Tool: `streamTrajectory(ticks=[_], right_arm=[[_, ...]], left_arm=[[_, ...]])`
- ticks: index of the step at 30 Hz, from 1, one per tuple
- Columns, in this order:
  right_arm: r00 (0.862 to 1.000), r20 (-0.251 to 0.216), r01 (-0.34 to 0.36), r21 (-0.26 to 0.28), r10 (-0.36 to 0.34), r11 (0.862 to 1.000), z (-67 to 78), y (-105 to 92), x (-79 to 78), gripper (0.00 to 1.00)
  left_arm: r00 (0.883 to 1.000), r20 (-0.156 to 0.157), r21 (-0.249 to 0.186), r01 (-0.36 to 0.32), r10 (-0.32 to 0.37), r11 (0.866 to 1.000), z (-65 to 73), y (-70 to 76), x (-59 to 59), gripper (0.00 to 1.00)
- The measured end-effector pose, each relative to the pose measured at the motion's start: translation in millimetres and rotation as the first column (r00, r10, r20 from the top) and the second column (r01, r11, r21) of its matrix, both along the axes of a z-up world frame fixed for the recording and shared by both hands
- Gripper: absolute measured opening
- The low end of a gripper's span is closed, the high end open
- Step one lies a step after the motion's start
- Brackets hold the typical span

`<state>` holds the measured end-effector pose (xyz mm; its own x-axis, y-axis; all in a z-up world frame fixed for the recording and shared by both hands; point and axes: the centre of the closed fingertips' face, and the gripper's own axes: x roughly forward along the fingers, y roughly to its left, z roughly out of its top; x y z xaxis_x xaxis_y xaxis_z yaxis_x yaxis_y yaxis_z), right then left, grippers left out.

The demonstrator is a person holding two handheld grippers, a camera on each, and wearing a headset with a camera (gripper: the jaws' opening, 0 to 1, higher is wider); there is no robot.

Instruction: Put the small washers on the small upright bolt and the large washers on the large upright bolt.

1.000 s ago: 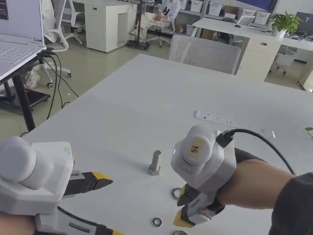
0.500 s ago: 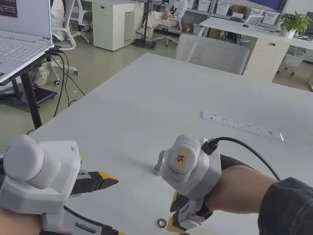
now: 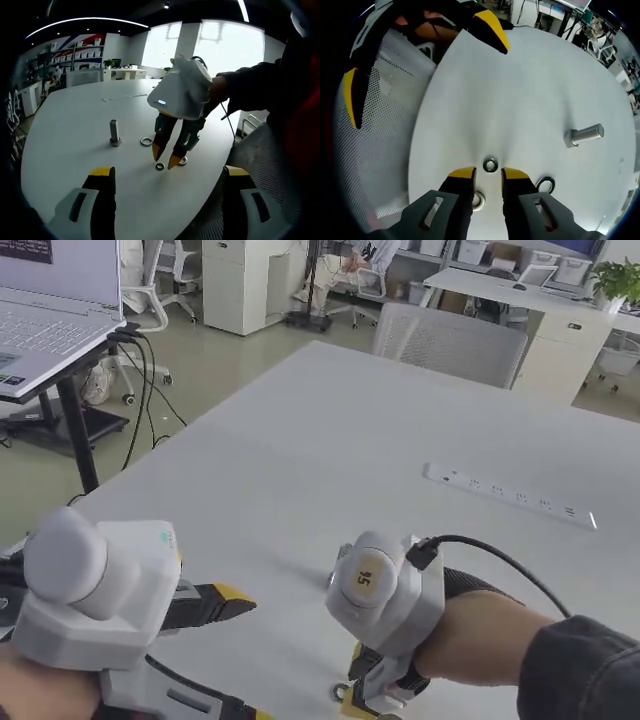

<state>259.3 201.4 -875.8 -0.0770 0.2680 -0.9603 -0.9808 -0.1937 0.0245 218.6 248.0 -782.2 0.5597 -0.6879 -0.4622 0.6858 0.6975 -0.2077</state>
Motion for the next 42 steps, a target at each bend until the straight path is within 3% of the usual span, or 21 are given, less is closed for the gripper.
streamTrajectory(ticks=[15,42], right_arm=[[0.998,0.044,-0.047,-0.007,0.047,0.999,-2.9,4.2,0.5,0.19],[0.997,0.042,-0.061,0.002,0.061,0.998,-2.4,3.7,0.7,0.14]], left_arm=[[1.000,0.007,-0.003,-0.002,0.002,1.000,0.5,0.1,-0.1,0.88],[1.000,0.014,-0.013,-0.008,0.008,1.000,3.4,1.0,1.0,0.87]])
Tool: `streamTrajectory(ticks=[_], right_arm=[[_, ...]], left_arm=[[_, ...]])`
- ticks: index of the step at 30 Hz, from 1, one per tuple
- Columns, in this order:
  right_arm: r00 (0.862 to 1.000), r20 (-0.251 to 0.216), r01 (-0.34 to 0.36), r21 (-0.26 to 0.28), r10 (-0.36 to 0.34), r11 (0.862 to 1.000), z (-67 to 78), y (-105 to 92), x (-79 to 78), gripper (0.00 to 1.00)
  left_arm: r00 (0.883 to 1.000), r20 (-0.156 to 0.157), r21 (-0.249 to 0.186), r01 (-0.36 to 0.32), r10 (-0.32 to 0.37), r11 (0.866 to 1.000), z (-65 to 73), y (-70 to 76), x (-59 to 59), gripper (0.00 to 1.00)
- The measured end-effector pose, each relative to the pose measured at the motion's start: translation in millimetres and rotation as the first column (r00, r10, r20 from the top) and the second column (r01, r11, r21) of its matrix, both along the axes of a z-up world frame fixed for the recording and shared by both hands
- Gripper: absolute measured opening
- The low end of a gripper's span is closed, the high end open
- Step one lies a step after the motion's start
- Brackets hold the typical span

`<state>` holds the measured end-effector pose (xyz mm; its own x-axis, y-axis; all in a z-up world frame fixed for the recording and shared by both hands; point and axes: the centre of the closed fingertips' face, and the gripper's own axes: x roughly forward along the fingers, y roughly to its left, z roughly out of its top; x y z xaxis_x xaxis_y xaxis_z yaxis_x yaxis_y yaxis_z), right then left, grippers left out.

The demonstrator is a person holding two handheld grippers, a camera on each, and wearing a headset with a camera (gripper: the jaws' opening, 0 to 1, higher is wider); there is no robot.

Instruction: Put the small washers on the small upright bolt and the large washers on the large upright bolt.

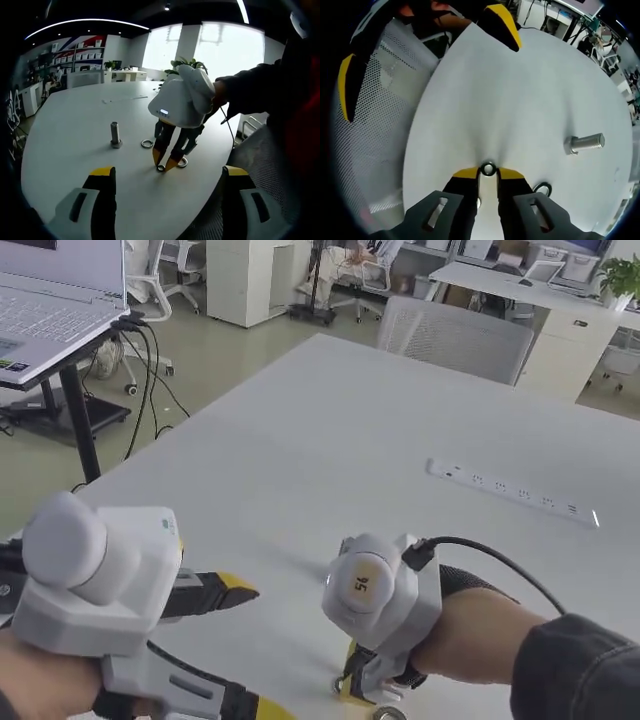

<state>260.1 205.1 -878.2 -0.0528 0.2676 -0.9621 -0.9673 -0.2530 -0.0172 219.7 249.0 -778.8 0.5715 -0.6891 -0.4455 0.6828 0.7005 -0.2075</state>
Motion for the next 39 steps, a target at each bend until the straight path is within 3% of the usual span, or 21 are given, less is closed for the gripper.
streamTrajectory(ticks=[15,30,39], right_arm=[[1.000,0.003,0.017,-0.002,-0.017,1.000,5.2,-4.0,4.0,0.14],[0.998,0.022,0.057,0.006,-0.058,0.998,23.3,-24.4,8.9,0.14],[0.995,0.028,0.101,0.007,-0.101,0.995,25.7,-42.6,12.8,0.14]], left_arm=[[1.000,0.001,0.006,-0.001,0.001,1.000,-0.8,1.0,-0.9,0.88],[1.000,-0.001,0.009,0.009,-0.009,1.000,-0.6,-0.6,-0.9,0.88],[1.000,-0.002,0.010,0.012,-0.012,1.000,-0.6,-1.9,-0.3,0.88]])
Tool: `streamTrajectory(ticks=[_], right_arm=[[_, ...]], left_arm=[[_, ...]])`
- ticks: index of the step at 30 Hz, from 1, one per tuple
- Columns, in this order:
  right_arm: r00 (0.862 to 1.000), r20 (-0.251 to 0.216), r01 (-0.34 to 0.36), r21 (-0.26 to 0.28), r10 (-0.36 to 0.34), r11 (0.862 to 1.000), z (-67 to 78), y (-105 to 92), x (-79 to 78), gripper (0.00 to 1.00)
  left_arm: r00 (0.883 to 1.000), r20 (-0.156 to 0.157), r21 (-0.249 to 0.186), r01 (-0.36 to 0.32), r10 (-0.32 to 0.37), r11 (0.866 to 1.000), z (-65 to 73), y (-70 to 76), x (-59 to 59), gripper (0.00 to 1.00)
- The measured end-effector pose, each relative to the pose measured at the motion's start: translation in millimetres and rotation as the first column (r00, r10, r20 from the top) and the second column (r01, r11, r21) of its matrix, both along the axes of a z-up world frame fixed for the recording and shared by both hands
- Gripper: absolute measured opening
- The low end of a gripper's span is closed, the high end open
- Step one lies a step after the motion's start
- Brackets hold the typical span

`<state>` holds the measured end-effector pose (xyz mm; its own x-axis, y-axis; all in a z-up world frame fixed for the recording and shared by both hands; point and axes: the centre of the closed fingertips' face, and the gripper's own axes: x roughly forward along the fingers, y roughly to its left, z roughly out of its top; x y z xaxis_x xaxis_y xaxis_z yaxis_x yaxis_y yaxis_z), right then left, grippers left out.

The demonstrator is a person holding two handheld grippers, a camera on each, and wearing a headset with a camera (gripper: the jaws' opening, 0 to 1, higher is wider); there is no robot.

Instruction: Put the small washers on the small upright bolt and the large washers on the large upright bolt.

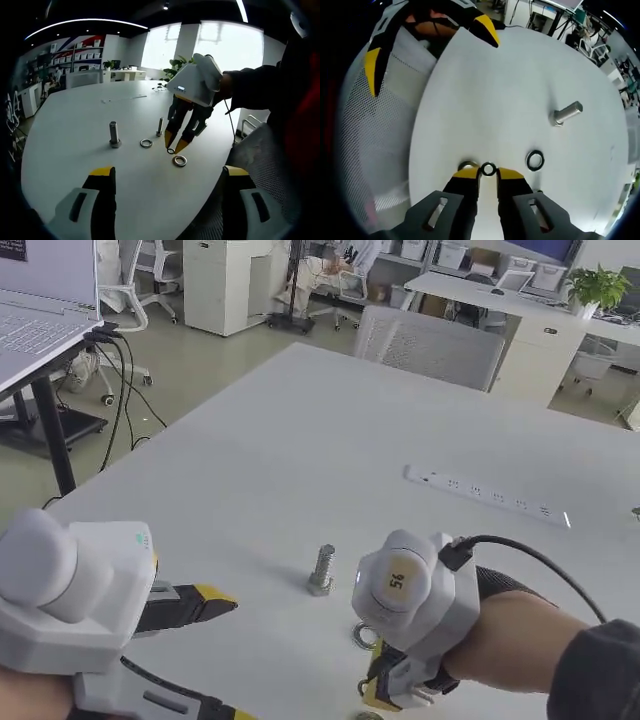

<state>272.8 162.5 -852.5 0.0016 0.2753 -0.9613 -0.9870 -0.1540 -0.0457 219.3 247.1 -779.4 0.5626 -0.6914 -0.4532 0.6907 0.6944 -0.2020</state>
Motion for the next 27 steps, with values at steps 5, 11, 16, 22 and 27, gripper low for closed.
streamTrajectory(ticks=[5,11,16,22,27], right_arm=[[0.999,-0.001,0.034,0.003,-0.034,0.999,1.7,-13.1,0.9,0.14],[0.997,0.007,0.079,-0.001,-0.079,0.997,5.7,-34.0,6.4,0.14],[0.994,0.017,0.112,0.004,-0.112,0.994,11.1,-46.5,12.4,0.14],[0.988,0.021,0.154,0.009,-0.154,0.988,15.1,-62.1,17.9,0.14],[0.984,0.026,0.178,0.009,-0.179,0.984,19.5,-73.0,24.0,0.14]], left_arm=[[1.000,0.000,-0.002,0.002,-0.002,1.000,0.3,-0.5,0.4,0.88],[1.000,0.002,0.000,0.002,-0.002,1.000,0.6,-0.2,1.6,0.88],[1.000,0.000,0.004,0.005,-0.005,1.000,0.1,-0.8,1.7,0.88],[1.000,-0.003,0.006,0.006,-0.006,1.000,-0.7,-0.9,1.5,0.88],[1.000,-0.007,0.008,0.008,-0.008,1.000,-1.7,-1.0,1.6,0.88]])
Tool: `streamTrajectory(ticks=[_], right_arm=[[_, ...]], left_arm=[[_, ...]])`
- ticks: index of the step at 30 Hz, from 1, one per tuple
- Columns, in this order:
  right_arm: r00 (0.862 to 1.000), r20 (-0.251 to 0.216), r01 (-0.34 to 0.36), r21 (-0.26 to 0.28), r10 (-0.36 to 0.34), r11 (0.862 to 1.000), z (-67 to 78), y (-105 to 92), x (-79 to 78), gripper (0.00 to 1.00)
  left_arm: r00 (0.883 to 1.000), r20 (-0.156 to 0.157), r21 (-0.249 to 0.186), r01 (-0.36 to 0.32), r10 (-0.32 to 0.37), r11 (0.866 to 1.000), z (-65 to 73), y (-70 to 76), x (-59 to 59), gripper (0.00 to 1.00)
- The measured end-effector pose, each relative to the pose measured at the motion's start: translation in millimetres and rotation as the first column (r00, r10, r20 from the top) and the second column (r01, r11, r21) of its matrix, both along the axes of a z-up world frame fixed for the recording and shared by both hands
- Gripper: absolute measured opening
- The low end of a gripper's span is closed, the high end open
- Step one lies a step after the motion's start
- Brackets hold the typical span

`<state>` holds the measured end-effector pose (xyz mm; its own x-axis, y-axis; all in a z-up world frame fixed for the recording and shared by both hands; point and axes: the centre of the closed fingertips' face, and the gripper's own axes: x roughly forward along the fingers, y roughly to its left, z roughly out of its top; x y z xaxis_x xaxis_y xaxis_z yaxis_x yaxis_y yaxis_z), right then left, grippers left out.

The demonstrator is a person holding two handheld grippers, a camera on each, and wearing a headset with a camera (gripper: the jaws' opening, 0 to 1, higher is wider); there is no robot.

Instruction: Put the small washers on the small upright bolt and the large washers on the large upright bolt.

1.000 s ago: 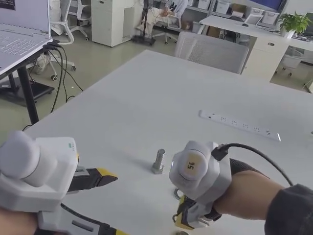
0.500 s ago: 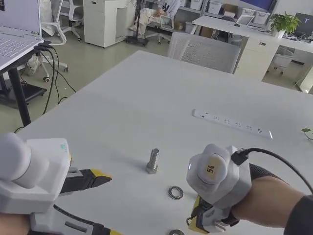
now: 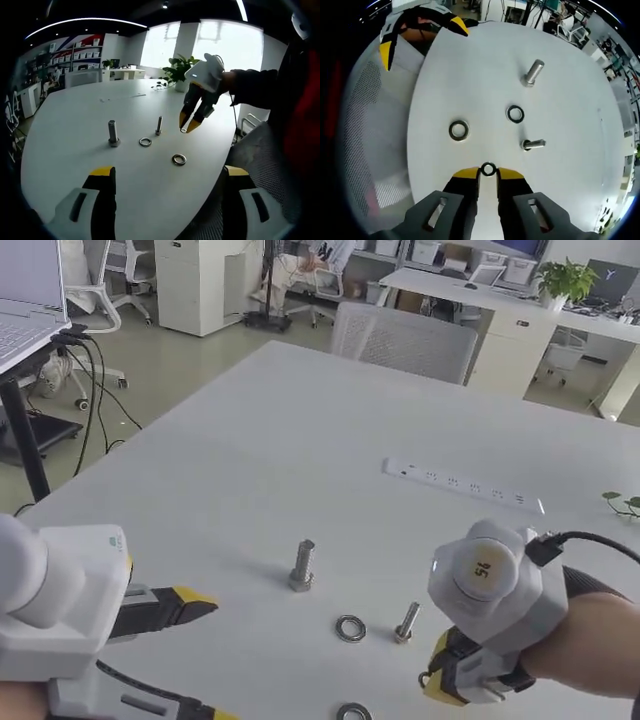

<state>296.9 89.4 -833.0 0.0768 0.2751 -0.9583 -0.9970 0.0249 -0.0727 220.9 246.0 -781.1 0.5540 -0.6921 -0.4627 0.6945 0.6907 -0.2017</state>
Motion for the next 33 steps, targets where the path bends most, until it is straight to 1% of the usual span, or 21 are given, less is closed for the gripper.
streamTrajectory(ticks=[4,12,20,28,33], right_arm=[[1.000,0.014,0.014,0.007,-0.014,1.000,7.0,-3.7,7.4,0.14],[0.999,0.037,0.026,0.021,-0.026,0.999,18.9,-2.8,22.7,0.14],[0.998,0.068,0.013,0.033,-0.015,0.999,32.8,6.4,36.8,0.14],[0.996,0.090,-0.007,0.041,0.003,0.999,40.3,17.7,49.1,0.14],[0.995,0.099,-0.020,0.036,0.016,0.999,40.9,23.6,56.2,0.14]], left_arm=[[1.000,-0.002,0.000,0.000,0.000,1.000,-0.4,-0.3,0.0,0.88],[1.000,-0.006,0.004,-0.001,0.001,1.000,-1.7,-0.1,0.0,0.88],[1.000,-0.009,0.005,-0.005,0.005,1.000,-1.6,1.5,0.2,0.88],[1.000,-0.011,0.005,-0.009,0.009,1.000,-1.9,2.7,0.2,0.88],[1.000,-0.015,0.010,-0.012,0.013,1.000,-3.5,3.8,-0.1,0.88]])
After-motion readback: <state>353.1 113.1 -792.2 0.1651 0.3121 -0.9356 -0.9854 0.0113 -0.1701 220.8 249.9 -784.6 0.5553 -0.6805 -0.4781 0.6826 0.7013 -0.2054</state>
